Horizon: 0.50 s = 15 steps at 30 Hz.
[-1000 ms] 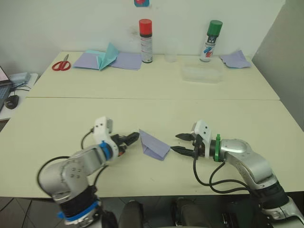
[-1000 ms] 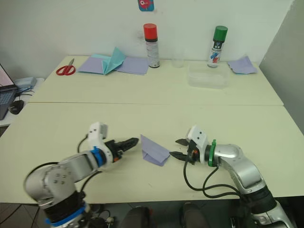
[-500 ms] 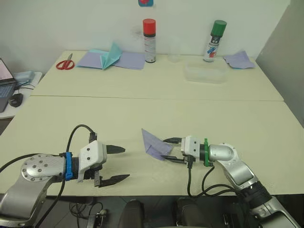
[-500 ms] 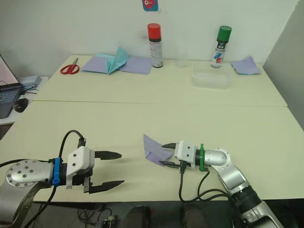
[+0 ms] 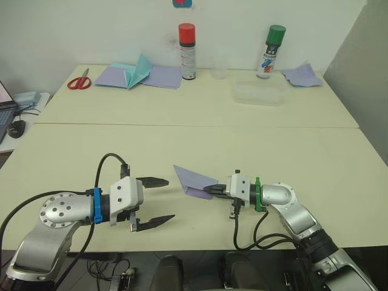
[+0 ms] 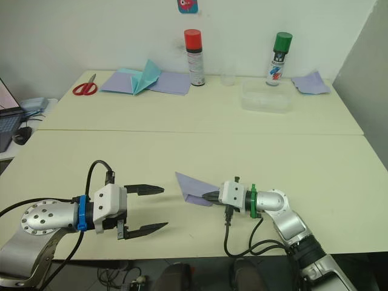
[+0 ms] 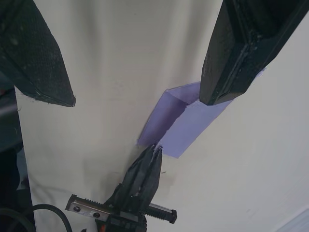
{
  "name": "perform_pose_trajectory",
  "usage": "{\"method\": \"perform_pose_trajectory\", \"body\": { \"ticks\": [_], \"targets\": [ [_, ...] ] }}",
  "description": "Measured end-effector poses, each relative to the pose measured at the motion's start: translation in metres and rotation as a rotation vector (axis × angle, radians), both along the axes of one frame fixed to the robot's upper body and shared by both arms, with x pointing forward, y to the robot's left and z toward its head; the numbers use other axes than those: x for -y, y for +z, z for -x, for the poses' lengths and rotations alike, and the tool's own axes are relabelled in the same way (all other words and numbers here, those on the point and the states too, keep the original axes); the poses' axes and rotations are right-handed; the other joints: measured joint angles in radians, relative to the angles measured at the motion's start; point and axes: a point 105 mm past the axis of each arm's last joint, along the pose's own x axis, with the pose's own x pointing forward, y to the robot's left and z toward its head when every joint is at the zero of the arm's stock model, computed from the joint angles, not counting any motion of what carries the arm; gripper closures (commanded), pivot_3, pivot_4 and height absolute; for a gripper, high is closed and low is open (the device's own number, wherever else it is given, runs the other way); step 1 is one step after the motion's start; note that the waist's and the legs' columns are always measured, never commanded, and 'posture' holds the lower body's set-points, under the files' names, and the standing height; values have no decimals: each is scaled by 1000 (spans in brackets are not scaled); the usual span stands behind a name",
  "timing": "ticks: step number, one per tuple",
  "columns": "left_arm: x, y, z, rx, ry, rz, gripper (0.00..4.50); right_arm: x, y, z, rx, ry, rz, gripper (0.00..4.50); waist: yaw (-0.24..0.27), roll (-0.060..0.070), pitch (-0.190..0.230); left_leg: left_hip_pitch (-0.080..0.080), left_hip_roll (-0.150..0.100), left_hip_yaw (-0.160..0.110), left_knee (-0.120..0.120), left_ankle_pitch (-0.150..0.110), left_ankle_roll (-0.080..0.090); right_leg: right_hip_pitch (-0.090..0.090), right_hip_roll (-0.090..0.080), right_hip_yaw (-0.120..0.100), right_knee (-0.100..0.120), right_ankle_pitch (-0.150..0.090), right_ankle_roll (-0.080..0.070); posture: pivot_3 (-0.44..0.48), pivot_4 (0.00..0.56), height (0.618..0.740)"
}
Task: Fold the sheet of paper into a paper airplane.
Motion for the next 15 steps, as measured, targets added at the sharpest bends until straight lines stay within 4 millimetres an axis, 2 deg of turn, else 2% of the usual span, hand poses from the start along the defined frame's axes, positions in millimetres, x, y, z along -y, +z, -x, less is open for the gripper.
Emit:
{"method": "perform_pose_trajectory", "body": {
  "ticks": [4, 7, 15],
  "targets": [
    [0, 0, 0, -2, 0, 4, 0, 2, 3, 7, -3, 66, -13, 4477, 0, 0, 0, 0, -1, 1, 0, 0, 0, 0, 0, 0, 0, 0, 0, 0, 150, 740],
    [-1, -1, 0, -6, 1, 3, 0, 13, 3, 15, 1, 151, 20, 4477, 0, 0, 0, 0, -1, 1, 0, 0, 0, 0, 0, -1, 0, 0, 0, 0, 150, 740],
    [-3, -8, -5, -29, 19, 9, 0, 26, -5, 19, 27, 245, 72, 4477, 0, 0, 0, 1, 0, 1, 1, 0, 0, 1, 0, -1, 0, 1, 1, 0, 150, 740]
  ]
}}
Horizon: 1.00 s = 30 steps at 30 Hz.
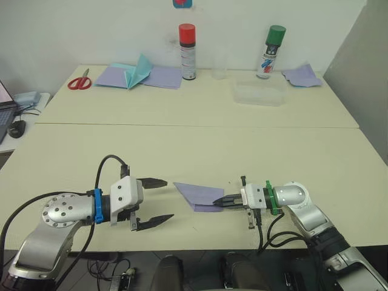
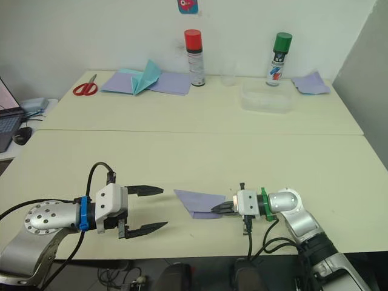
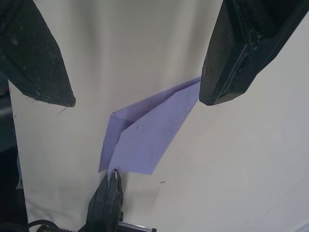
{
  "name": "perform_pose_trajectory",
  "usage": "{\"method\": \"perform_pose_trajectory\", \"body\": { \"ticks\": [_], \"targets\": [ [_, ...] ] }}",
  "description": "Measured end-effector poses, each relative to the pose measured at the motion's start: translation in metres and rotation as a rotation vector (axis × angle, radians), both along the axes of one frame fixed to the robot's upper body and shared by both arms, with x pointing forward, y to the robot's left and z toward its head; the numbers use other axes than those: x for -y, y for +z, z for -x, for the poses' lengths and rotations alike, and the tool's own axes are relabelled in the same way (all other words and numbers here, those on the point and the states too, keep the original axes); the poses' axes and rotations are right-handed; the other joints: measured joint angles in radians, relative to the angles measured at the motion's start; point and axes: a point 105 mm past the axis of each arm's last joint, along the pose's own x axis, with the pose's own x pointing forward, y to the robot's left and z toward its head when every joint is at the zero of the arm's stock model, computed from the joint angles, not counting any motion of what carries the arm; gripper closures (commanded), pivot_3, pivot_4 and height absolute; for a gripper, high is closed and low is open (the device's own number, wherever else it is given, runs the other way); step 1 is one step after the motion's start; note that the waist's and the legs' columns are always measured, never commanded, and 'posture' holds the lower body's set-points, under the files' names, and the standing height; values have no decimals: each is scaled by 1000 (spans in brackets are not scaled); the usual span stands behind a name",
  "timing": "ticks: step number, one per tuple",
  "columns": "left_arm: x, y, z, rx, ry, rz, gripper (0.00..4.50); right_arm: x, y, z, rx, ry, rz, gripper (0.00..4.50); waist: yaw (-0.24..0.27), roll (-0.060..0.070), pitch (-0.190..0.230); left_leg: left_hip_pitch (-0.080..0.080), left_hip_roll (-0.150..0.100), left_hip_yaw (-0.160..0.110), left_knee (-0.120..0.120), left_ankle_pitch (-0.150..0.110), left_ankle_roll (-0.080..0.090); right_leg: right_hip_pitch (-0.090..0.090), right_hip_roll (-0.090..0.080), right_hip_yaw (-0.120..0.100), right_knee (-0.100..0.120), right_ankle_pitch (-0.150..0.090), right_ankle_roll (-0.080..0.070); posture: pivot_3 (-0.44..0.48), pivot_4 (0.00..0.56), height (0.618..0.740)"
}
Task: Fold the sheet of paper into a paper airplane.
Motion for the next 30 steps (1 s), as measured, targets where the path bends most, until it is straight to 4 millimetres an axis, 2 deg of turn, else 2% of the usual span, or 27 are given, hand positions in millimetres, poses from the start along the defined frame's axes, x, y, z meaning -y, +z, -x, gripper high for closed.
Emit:
{"method": "perform_pose_trajectory", "body": {
  "ticks": [9, 13, 18, 21, 25, 30],
  "targets": [
    [2, 3, -9, -3, 8, 17, 0, 6, -3, 6, 46, 81, 27, 4477, 0, 0, 0, 0, 0, 1, 0, 0, 0, 0, 0, 0, 0, 0, 0, 0, 150, 740],
    [3, 1, -11, -12, 0, 23, 0, 5, 0, 5, 64, 91, 24, 3574, 0, 0, 0, 0, 0, 0, 0, 0, 0, 1, 0, 0, 0, 0, 0, 0, 150, 740],
    [1, 6, -29, 4, 46, 64, 0, 11, 3, 3, 66, 75, 21, 1739, 2, 0, 0, 0, -1, 0, 1, 0, 0, 1, 1, 0, 1, 0, 0, 0, 150, 740],
    [10, 11, -34, 7, 35, 101, 651, 18, 11, 4, 68, 59, 21, 658, 2, 0, 0, 0, -1, 0, 1, 0, 0, 1, 0, 0, 1, 1, 1, 0, 150, 740],
    [21, 9, -39, -8, 23, 138, 1964, 21, 24, 11, 39, 52, 8, 645, 2, 0, 0, 0, -2, 0, 1, 0, 0, 2, 0, 0, 1, 1, 1, 0, 150, 740],
    [38, -6, -40, -58, 1, 134, 3586, 27, 45, 12, 35, 12, -19, 645, 1, 0, 0, 0, -2, 0, 2, 0, 0, 2, 1, 0, 1, 1, 2, 0, 150, 740]
  ]
}}
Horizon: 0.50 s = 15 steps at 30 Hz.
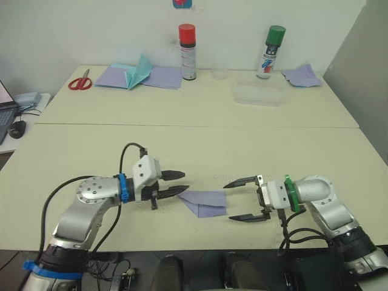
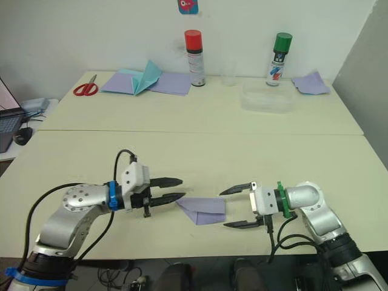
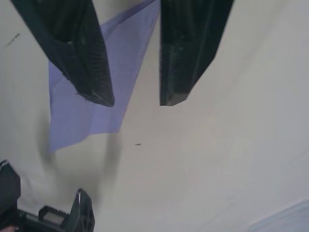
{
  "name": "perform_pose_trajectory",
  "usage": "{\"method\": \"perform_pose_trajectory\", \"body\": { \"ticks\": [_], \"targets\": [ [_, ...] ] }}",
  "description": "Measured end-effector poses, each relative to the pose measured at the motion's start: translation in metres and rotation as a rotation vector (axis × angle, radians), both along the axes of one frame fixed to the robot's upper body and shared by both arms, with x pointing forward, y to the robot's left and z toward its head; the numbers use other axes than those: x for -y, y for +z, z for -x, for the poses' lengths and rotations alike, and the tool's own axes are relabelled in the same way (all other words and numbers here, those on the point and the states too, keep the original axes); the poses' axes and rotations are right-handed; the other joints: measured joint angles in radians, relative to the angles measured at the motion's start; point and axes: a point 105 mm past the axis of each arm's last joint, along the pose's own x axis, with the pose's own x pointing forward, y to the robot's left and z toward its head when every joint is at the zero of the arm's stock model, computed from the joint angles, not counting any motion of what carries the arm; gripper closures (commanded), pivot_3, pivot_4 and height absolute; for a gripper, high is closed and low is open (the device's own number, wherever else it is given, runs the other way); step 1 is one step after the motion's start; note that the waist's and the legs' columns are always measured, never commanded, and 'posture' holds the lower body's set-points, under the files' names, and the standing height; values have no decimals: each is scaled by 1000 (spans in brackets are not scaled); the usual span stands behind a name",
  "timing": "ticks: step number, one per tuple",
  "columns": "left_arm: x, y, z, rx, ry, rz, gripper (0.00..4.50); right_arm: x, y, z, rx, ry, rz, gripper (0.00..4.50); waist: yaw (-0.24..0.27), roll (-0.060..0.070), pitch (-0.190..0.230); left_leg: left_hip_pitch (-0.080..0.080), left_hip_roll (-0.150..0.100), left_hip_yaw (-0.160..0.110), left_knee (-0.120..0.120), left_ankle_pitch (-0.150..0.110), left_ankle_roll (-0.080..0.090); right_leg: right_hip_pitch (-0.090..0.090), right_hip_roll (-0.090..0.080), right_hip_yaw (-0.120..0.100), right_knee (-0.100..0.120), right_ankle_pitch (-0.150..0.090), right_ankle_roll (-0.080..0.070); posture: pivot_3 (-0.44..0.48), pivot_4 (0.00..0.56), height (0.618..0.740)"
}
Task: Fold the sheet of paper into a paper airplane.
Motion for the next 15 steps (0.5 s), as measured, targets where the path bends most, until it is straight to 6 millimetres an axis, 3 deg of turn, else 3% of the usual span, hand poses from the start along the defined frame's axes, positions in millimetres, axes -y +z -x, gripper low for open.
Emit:
{"method": "perform_pose_trajectory", "body": {
  "ticks": [3, 9, 15],
  "targets": [
    [10, -11, 3, -24, -31, -32, 4479, -2, 6, -4, -26, -49, -29, 645, -1, 0, 0, 0, 0, 0, 0, 0, 0, 0, 0, 0, 0, 0, 0, 0, 150, 740],
    [11, -46, 0, -111, -11, -156, 4479, -11, 11, -6, -80, -102, -60, 645, -1, 0, 0, 0, 0, 0, 0, 0, 0, 0, 2, 0, 0, 0, 0, 0, 150, 740],
    [13, -48, -2, -99, -28, -194, 4479, -9, 3, 2, -140, -124, -22, 645, -1, 0, -1, 0, 0, 0, 0, 0, 0, 1, 0, 0, 0, 0, 0, 0, 150, 740]
  ]
}}
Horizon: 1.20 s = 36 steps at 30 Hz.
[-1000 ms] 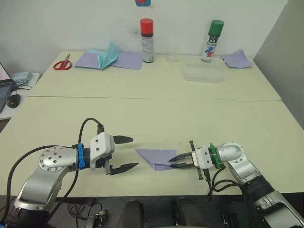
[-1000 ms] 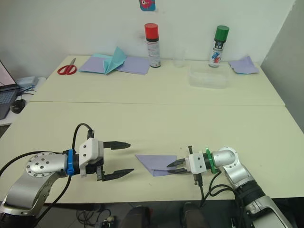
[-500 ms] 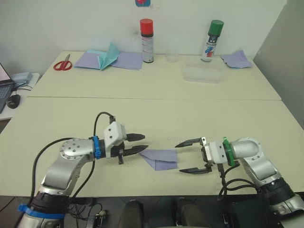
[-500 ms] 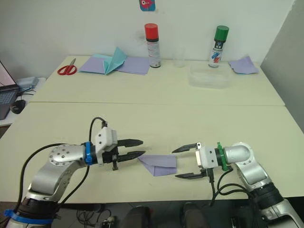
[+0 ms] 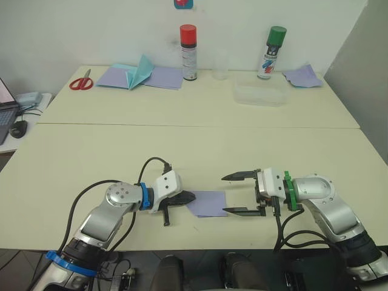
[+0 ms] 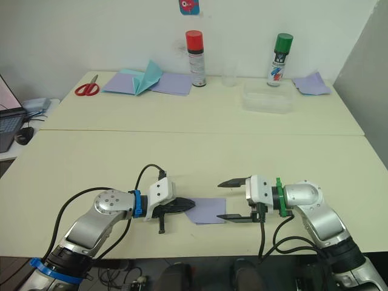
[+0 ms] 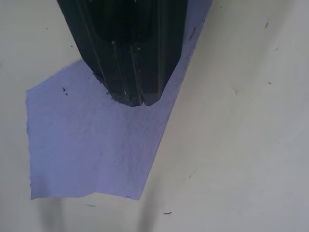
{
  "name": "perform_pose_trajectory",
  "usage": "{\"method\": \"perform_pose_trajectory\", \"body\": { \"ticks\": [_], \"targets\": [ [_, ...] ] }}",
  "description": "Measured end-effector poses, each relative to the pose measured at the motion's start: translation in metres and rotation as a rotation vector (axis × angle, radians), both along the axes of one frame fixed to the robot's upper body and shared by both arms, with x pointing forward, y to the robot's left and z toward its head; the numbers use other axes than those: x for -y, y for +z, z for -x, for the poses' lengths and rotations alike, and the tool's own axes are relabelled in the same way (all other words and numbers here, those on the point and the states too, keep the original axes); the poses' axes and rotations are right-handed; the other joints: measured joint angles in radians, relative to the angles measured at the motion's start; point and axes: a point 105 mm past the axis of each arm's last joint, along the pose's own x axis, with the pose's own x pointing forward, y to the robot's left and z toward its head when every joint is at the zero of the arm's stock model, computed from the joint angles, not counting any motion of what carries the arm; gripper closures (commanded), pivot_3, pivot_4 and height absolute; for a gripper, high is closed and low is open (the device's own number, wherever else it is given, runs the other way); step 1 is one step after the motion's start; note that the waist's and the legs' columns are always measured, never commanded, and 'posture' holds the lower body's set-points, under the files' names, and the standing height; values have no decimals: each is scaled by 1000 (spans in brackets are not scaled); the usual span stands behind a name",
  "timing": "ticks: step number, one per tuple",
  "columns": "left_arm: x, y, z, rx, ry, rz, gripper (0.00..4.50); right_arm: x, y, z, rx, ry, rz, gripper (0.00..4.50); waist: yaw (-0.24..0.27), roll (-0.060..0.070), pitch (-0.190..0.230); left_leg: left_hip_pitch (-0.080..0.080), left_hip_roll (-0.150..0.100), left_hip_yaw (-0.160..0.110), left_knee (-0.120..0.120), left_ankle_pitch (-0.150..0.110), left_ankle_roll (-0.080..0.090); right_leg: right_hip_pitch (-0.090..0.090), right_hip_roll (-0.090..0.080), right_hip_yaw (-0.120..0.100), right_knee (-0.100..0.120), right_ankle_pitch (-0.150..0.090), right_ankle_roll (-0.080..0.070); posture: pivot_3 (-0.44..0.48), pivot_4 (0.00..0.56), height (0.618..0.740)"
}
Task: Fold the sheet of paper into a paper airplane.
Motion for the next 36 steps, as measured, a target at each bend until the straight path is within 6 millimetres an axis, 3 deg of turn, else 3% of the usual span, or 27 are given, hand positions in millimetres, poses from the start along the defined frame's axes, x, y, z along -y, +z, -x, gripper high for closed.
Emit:
{"method": "perform_pose_trajectory", "body": {
  "ticks": [6, 10, 13, 21, 36],
  "targets": [
    [0, -2, -1, 14, -5, -15, 4479, 5, -13, 6, 1, 4, 52, 645, 0, 1, -1, 5, 0, 0, 0, 0, 0, 3, 0, 0, 0, 0, 0, 0, 150, 740],
    [0, -2, -2, 15, -4, -17, 4479, 13, -30, 20, -5, 68, 136, 645, 0, 1, -2, 5, 0, 1, 0, 0, 0, 4, 0, 1, 0, 0, 1, 0, 150, 740],
    [-1, -2, -2, 15, -2, -20, 4500, 16, -38, 23, -24, 83, 161, 1235, 0, 2, -2, 6, 0, 2, 0, 0, 0, 4, 0, 1, 0, 1, 1, 0, 150, 740],
    [-1, -2, -2, 11, -3, -22, 4500, 13, -45, 11, 87, 45, 161, 4159, 0, 2, -2, 6, 0, 2, 0, 0, 0, 4, 0, 1, 0, 1, 1, 0, 150, 740],
    [-1, -2, -3, 9, -5, -24, 4500, 9, -55, 2, 255, 67, 169, 4159, 0, 2, -2, 7, 0, 3, 0, 0, 1, 5, 0, 2, 0, 1, 2, 0, 150, 740]
  ]
}}
